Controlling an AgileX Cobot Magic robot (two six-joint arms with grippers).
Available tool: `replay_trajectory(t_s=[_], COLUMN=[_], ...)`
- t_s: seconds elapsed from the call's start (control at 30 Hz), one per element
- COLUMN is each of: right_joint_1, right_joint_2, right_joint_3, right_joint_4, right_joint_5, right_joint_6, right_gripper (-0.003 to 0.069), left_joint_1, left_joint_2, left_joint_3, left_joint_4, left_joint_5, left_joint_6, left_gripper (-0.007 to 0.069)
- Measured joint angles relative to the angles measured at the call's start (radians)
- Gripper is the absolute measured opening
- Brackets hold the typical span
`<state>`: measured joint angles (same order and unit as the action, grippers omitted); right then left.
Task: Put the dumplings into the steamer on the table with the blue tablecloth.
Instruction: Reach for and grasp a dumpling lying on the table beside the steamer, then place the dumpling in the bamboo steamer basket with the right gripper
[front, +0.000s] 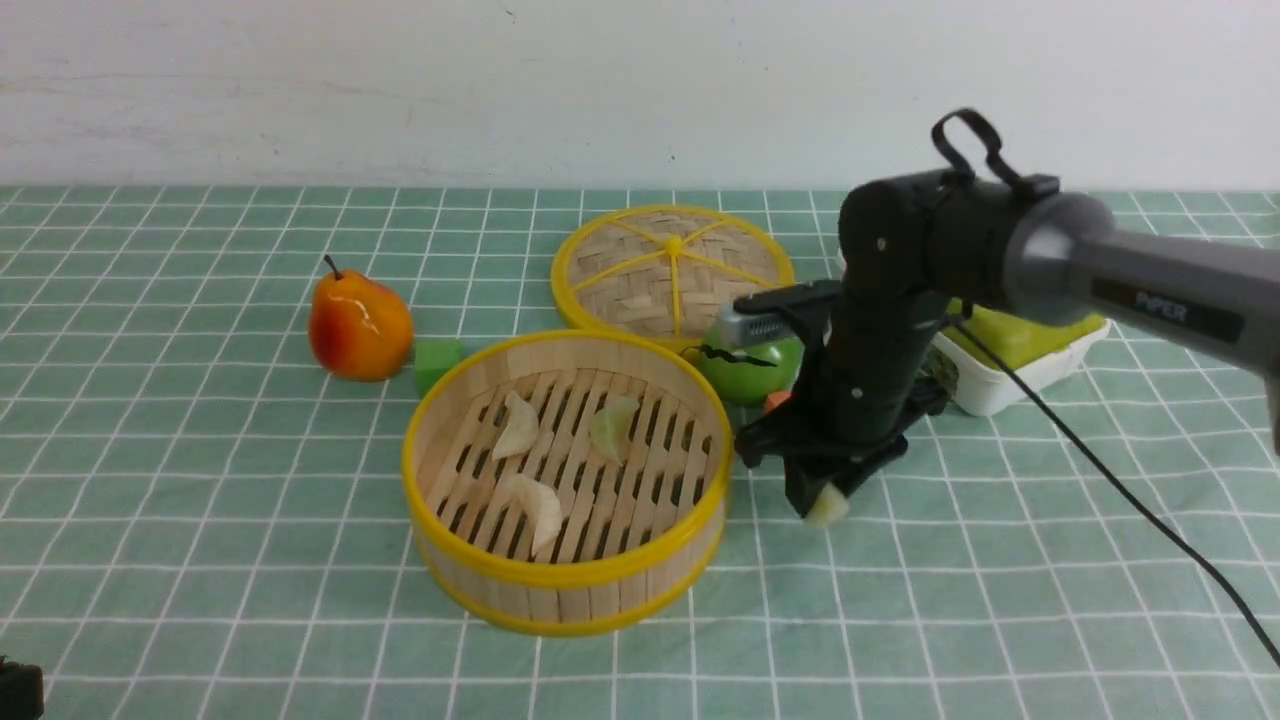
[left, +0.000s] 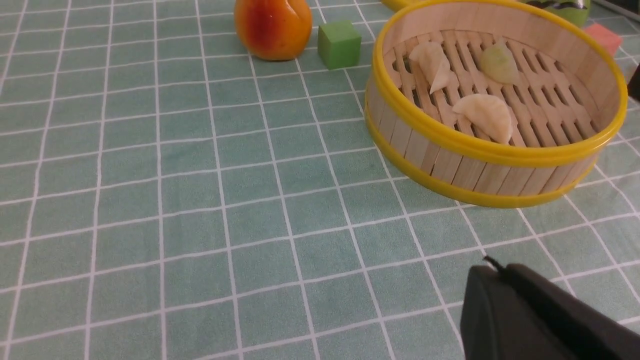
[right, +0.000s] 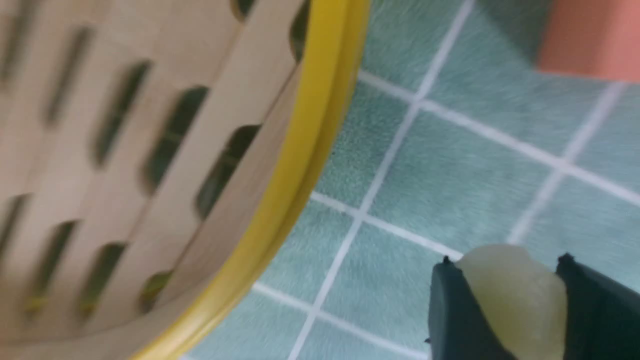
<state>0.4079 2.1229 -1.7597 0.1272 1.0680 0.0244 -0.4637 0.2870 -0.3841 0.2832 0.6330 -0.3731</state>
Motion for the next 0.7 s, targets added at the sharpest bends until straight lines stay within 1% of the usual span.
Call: replay_trajectory(t_s=[0.07, 0.2, 0.27, 0.3, 0.37, 0.43, 0.5, 0.63, 0.7], right_joint_1=[0.0, 0.022, 0.066, 0.076, 0.134, 0.178, 0.196, 0.199, 0.196], right_joint_2=[-0.035, -0.089, -0.095, -0.09, -0.056, -0.005, 0.039, 0.088, 0.096], right_joint_3=[-0.039, -0.095, -0.114, -0.115, -0.117, -0.117, -0.117, -0.116, -0.116], right_joint_4=[0.013, 0.079, 0.154, 0.163, 0.198, 0.201, 0.193, 0.15, 0.135], right_joint_5=[0.018, 0.023, -0.009, -0.019, -0.061, -0.088, -0.11, -0.145, -0.154], right_joint_6=[0.0, -0.018, -0.042, -0.043, -0.046, -0.046, -0.039, 0.031, 0.082], right_gripper=[0.0249, 0.0249, 0.0249, 0.0249, 0.0249, 0.0249, 0.0249, 0.0252, 0.0282], left_joint_1=[0.0, 0.0, 0.0, 0.0, 0.0, 0.0, 0.0, 0.0, 0.0], left_joint_2=[0.0, 0.0, 0.0, 0.0, 0.0, 0.0, 0.0, 0.0, 0.0], left_joint_3=[0.0, 0.0, 0.0, 0.0, 0.0, 0.0, 0.0, 0.0, 0.0], left_joint_4=[0.0, 0.001, 0.001, 0.001, 0.001, 0.001, 0.001, 0.001, 0.001], left_joint_5=[-0.003, -0.008, -0.009, -0.009, -0.009, -0.009, -0.01, -0.01, -0.01], left_joint_6=[0.0, 0.0, 0.0, 0.0, 0.0, 0.0, 0.0, 0.0, 0.0], left_gripper=[0.0, 0.0003, 0.0004, 0.0004, 0.0007, 0.0009, 0.0011, 0.0013, 0.0013])
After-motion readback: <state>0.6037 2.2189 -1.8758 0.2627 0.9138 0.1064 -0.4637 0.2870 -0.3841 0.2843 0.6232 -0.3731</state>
